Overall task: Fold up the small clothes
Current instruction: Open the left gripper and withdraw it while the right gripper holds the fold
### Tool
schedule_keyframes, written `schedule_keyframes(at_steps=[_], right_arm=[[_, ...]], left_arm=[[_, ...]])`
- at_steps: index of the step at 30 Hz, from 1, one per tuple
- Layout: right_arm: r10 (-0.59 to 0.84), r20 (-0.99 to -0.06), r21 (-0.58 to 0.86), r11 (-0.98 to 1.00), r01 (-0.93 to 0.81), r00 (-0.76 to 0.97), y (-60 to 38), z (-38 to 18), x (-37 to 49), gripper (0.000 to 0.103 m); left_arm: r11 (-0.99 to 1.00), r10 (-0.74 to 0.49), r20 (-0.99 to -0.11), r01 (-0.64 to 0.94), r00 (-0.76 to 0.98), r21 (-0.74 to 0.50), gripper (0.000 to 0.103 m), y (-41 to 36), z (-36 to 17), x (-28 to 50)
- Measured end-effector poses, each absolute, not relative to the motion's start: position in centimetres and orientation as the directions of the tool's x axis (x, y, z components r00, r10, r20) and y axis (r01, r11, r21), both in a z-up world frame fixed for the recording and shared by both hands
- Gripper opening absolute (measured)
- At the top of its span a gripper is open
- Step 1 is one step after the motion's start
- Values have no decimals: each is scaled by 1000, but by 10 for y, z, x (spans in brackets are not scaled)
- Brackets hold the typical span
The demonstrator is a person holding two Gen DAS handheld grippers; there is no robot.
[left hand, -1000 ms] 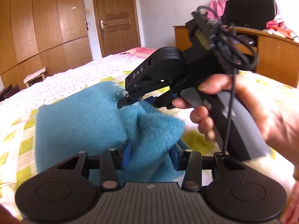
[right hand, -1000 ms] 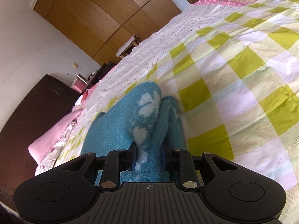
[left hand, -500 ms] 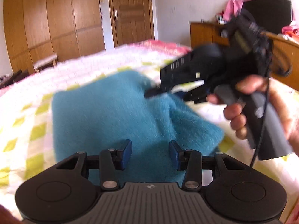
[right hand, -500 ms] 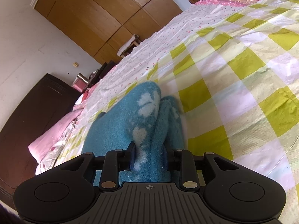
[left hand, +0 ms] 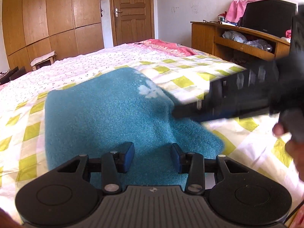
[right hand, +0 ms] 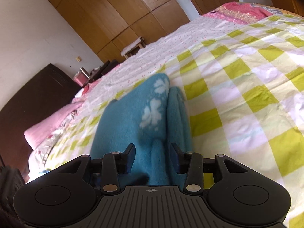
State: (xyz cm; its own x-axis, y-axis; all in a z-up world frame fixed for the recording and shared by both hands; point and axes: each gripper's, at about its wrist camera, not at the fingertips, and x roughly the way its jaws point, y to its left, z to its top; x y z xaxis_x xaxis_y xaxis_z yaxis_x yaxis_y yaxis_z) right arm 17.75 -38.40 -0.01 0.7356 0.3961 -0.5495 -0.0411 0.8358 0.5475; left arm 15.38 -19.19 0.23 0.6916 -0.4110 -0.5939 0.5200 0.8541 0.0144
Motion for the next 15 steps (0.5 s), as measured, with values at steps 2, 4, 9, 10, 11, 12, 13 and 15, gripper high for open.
schedule_keyframes(at_steps=[2,4,9,10,11,12,13,15], right_arm=[[392,-589,528,849,-30,707,-377,-12,177,40],[387,-598,516,856,-32,702,-373,-15,178,37],[378,-607,508,861,-24,699,-371,-17,174,9],[375,-597,510,860,-25,710,-374,-14,170,8],[366,-580,513,858,-23,728,-378,-8,166,8],[354,-564,520,854,-12,746,-384,-4,162,8],[341,-551,531,847,5,762,-390,-1,159,8],[315,-547,555,830,54,776,-402,-3,159,8]], left_arm=[[852,-416,-585,524,696,17,46,-184,7,148],[852,-406,-571,521,713,45,46,-174,13,139],[876,-361,-521,472,774,95,49,-149,29,136],[887,-344,-512,452,787,99,50,-145,33,143],[896,-329,-505,433,798,99,50,-143,35,148],[908,-314,-496,409,810,95,50,-141,37,156],[917,-303,-486,390,820,87,51,-139,38,166],[928,-273,-483,361,832,97,52,-142,32,182]])
